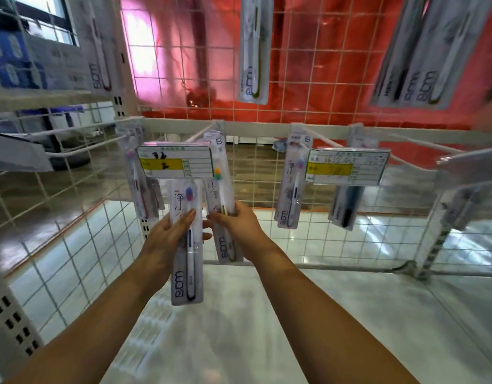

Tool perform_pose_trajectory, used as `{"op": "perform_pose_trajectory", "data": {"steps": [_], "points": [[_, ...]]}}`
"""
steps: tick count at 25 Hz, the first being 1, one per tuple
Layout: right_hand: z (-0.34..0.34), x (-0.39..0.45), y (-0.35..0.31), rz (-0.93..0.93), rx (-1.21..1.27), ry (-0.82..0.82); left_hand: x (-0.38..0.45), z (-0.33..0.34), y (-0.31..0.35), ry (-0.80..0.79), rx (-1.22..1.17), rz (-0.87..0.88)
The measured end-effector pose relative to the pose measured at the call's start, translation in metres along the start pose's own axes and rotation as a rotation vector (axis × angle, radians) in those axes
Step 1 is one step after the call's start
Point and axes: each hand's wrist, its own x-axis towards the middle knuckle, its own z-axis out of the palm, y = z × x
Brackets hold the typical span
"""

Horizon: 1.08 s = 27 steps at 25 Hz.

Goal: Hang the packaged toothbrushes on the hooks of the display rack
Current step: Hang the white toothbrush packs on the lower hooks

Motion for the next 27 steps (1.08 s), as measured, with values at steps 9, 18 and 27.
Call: {"op": "perform_pose_trajectory", "data": {"steps": [9,18,27], "points": [[0.017,0.006,-0.013,0.112,0.093,-0.001,-0.007,0.012,-0.02,0.016,-0.096,-0.055],[0.016,0.01,-0.027,0.177,-0.03,0.016,-0.021,-0.002,-0.026,-0.046,-0.137,-0.11],[0.014,0.012,-0.009,0.178,-0.008,0.018,-0.045,-0.029,-0.017,-0.122,-0.151,-0.159]]}}
